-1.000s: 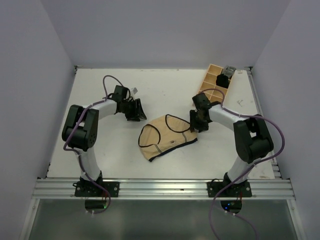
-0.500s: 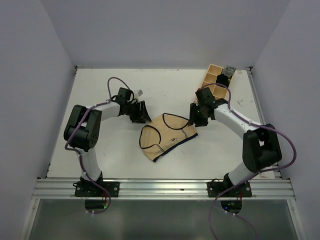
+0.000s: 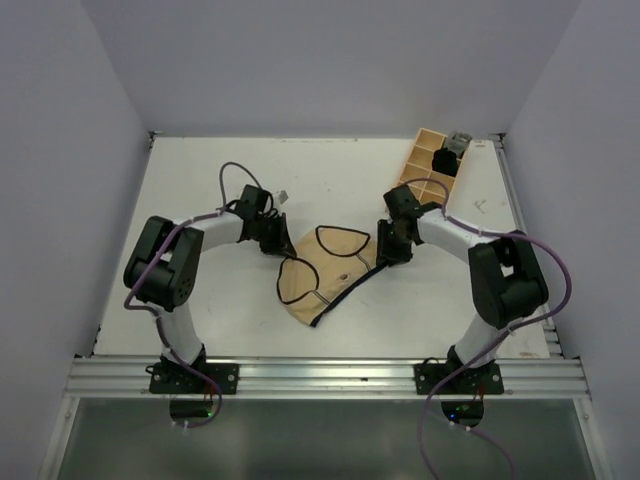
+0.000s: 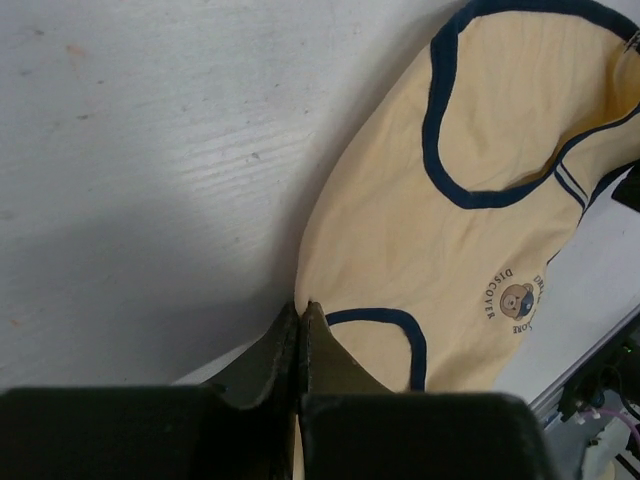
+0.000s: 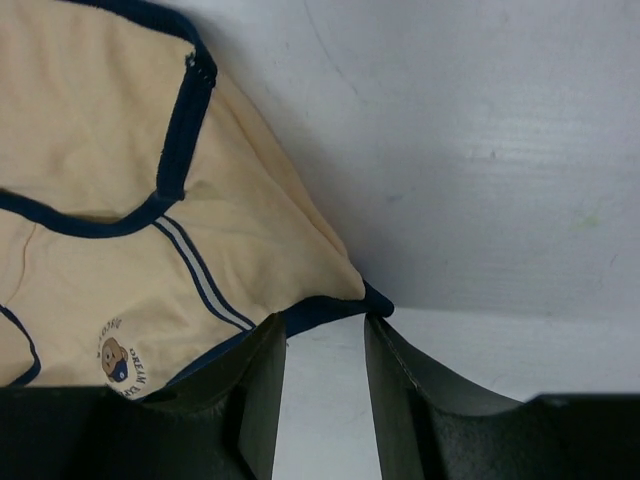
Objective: Roll the underwear
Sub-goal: Flatten the underwear
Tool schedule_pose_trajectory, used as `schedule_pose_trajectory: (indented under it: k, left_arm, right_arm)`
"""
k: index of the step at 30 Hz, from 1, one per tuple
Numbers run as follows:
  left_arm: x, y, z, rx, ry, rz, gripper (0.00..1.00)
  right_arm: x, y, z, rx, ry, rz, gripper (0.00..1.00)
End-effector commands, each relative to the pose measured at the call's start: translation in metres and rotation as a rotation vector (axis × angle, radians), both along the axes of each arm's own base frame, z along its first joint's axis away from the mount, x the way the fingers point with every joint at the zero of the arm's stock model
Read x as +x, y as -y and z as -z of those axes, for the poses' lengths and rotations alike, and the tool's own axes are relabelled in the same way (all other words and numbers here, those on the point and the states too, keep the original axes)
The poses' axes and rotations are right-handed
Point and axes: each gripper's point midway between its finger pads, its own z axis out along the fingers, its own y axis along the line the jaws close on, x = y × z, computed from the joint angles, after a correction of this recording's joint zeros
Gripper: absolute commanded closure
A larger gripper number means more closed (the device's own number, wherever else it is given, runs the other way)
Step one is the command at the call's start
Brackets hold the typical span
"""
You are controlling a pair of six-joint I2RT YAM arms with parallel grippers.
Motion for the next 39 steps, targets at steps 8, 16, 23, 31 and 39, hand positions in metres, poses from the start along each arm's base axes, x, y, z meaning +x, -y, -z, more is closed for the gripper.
schedule_pose_trajectory:
  k: [8,16,23,31,39]
  left_arm:
    - [-0.016,-0.041,-0.013,0.167,-0.017,-0.160,0.61]
    - [-0.012,-0.073,-0.074,0.283,0.116,-0.234,0.40]
    - [-0.095,-0.029,-0.081,0.133,0.063,-0.102,0.43]
    - [-0.167,0.018,-0.065,0.070,-0.028,-0.065,0.43]
    - [-0.189,0.050,-0.050,0.074,-0.062,-0.009,0.39]
  right_arm:
    - [0.031,-0.015,-0.063,0.052,0.159,-0.079,0.56]
    - [0.017,-0.003,-0.042,0.033,0.081,0.110,0.60]
    - [0.039,-0.006,-0.028,0.040,0.077,0.024,0.60]
    - [0.044,-0.010,-0.020,0.085,0.097,-0.099,0.59]
    - [0.057,-0.016,-0.013,0.112,0.090,-0.122,0.59]
